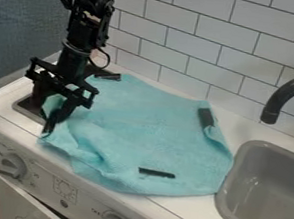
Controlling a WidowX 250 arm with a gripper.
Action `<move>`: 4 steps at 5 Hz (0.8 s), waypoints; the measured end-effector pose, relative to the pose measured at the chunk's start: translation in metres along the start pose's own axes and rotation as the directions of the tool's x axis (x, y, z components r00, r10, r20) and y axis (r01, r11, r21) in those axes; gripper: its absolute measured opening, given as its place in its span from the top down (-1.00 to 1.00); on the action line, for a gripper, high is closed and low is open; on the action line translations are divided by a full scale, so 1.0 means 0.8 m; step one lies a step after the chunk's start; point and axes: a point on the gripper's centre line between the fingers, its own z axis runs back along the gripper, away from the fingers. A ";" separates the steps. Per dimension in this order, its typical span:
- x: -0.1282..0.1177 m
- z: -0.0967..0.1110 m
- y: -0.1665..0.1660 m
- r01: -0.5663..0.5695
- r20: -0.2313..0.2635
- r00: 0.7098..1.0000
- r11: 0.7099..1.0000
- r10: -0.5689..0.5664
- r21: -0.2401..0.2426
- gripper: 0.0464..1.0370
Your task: Unfold the cloth from top right to bottom left
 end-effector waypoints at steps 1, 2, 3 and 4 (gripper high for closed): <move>0.001 0.002 -0.002 0.006 0.001 1.000 1.000 -0.006 -0.012 -0.93; 0.000 0.020 0.002 -0.001 0.036 0.999 1.000 0.001 -0.021 -0.94; -0.002 0.047 0.003 0.001 0.091 0.996 0.998 0.004 -0.060 -0.92; -0.005 0.080 0.002 0.017 0.166 0.986 0.993 0.002 -0.114 -0.92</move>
